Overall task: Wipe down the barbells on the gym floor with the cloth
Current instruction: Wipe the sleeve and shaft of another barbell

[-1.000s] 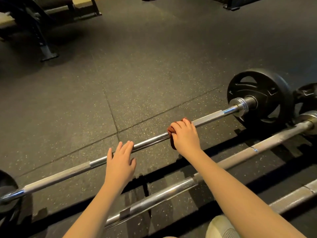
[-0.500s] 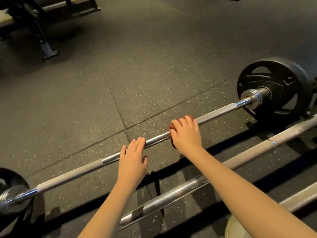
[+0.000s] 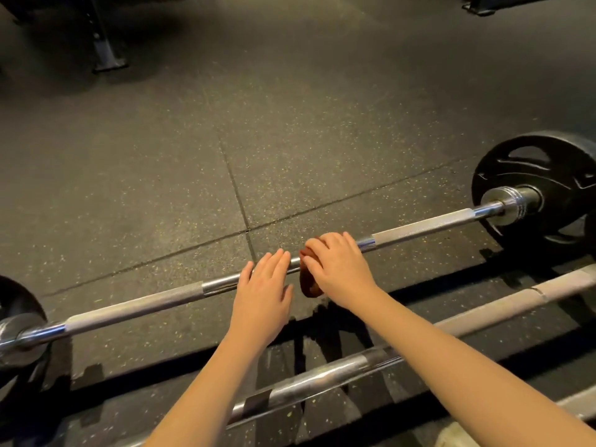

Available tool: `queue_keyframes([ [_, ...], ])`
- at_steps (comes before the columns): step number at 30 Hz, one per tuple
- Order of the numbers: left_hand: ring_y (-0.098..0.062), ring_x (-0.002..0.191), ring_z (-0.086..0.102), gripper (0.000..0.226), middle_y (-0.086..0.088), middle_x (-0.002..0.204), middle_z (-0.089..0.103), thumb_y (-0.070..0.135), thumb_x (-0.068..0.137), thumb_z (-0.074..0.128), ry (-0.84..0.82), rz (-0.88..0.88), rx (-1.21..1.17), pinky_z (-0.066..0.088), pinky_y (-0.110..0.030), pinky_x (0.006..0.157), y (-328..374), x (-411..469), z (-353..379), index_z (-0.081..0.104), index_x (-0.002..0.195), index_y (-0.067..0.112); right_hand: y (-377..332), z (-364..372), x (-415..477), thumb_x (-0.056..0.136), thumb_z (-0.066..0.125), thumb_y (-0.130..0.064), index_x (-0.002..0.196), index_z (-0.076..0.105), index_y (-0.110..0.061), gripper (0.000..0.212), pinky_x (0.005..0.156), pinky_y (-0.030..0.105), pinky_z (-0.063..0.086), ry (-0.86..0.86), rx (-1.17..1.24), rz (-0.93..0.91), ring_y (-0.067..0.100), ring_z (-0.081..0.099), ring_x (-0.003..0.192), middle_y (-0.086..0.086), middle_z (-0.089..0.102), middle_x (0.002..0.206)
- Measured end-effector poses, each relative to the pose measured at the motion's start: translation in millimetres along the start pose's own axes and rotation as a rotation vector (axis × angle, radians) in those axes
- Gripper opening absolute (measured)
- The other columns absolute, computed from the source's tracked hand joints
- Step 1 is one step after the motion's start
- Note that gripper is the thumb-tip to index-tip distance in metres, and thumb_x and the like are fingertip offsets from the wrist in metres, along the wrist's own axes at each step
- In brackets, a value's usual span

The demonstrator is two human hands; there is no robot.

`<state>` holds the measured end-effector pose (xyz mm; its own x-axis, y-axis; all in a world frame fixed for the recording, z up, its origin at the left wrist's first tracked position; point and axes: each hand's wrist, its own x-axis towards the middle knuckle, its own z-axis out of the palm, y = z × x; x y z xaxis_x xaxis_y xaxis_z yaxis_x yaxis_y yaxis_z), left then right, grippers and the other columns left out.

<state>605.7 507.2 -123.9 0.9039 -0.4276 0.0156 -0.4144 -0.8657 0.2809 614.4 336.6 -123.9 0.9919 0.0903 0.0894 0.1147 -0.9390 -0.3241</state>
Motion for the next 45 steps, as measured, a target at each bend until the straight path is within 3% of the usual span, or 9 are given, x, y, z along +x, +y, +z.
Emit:
queue_keyframes([
  [6, -0.017, 0.145, 0.021, 0.053, -0.001, 0.157, 0.026, 0.031, 0.102, 0.038, -0.005, -0.086, 0.050, 0.009, -0.036, 0.118, -29, -7, -10, 0.024, 0.151, 0.015, 27, -6, 0, 0.098, 0.046, -0.033, 0.104, 0.063, -0.020, 0.022, 0.106, 0.050, 0.030, 0.148, -0.118, 0.301, 0.027, 0.051, 0.105, 0.005, 0.056, 0.103],
  [12, -0.027, 0.134, 0.043, 0.053, -0.008, 0.143, 0.049, 0.023, 0.092, 0.061, 0.032, -0.108, 0.049, 0.026, -0.046, 0.113, -33, -16, -4, 0.046, 0.140, 0.009, -13, 5, -3, 0.096, 0.051, -0.025, 0.121, 0.059, -0.021, 0.026, 0.113, 0.047, 0.022, 0.026, -0.016, -0.040, 0.026, 0.049, 0.117, 0.004, 0.057, 0.118],
  [18, -0.020, 0.143, 0.029, 0.055, -0.002, 0.153, 0.035, 0.028, 0.098, 0.049, -0.014, -0.083, 0.054, 0.013, -0.039, 0.118, -34, -14, -8, 0.032, 0.149, 0.014, 9, -8, 4, 0.100, 0.037, -0.029, 0.114, 0.055, -0.024, 0.024, 0.113, 0.046, 0.021, 0.077, -0.127, 0.291, 0.025, 0.051, 0.114, -0.001, 0.061, 0.107],
  [20, -0.018, 0.145, 0.023, 0.055, 0.000, 0.155, 0.030, 0.029, 0.100, 0.045, -0.020, -0.091, 0.051, 0.009, -0.037, 0.119, -32, -15, -9, 0.027, 0.151, 0.016, -10, 6, -9, 0.097, 0.041, -0.030, 0.109, 0.057, -0.020, 0.023, 0.111, 0.048, 0.026, 0.137, -0.039, 0.175, 0.027, 0.048, 0.116, 0.000, 0.059, 0.108],
  [25, -0.014, 0.146, 0.018, 0.056, 0.003, 0.157, 0.025, 0.032, 0.101, 0.040, -0.051, -0.104, 0.073, 0.008, -0.035, 0.119, -33, -15, -15, 0.021, 0.152, 0.018, -6, -8, 5, 0.099, 0.045, -0.032, 0.127, 0.052, -0.026, 0.030, 0.110, 0.037, 0.021, -0.098, -0.097, -0.123, 0.021, 0.042, 0.126, -0.003, 0.056, 0.126],
  [30, -0.013, 0.146, 0.016, 0.055, 0.004, 0.158, 0.022, 0.031, 0.102, 0.038, -0.111, -0.111, 0.076, 0.007, -0.035, 0.119, -28, -12, -21, 0.018, 0.152, 0.020, 4, -22, 15, 0.102, 0.033, -0.039, 0.128, 0.053, -0.025, 0.035, 0.096, 0.038, 0.032, -0.127, -0.290, 0.131, 0.025, 0.044, 0.114, 0.005, 0.052, 0.122],
  [35, -0.013, 0.146, 0.017, 0.056, 0.004, 0.158, 0.022, 0.033, 0.102, 0.038, -0.128, -0.115, 0.094, 0.008, -0.034, 0.118, -26, -16, -25, 0.018, 0.153, 0.020, -13, -15, -4, 0.100, 0.044, -0.029, 0.138, 0.046, -0.023, 0.039, 0.111, 0.041, 0.022, -0.139, -0.090, -0.067, 0.025, 0.047, 0.122, 0.001, 0.056, 0.128],
  [39, -0.014, 0.143, 0.024, 0.056, 0.004, 0.157, 0.025, 0.033, 0.102, 0.040, -0.182, -0.085, 0.083, 0.016, -0.034, 0.118, -31, -12, -33, 0.020, 0.153, 0.020, 16, -35, 11, 0.103, 0.032, -0.029, 0.128, 0.050, -0.030, 0.031, 0.117, 0.047, 0.014, -0.252, -0.173, 0.115, 0.022, 0.044, 0.125, -0.003, 0.060, 0.124],
  [45, -0.022, 0.105, 0.058, 0.031, -0.001, 0.117, 0.061, 0.028, 0.099, 0.048, -0.282, -0.121, 0.016, 0.045, -0.032, 0.078, -41, 13, -41, 0.048, 0.128, 0.018, -2, -14, -13, 0.097, 0.046, -0.040, 0.125, 0.052, -0.026, 0.031, 0.110, 0.039, 0.024, -0.043, -0.048, 0.053, 0.020, 0.043, 0.120, -0.005, 0.055, 0.123],
])
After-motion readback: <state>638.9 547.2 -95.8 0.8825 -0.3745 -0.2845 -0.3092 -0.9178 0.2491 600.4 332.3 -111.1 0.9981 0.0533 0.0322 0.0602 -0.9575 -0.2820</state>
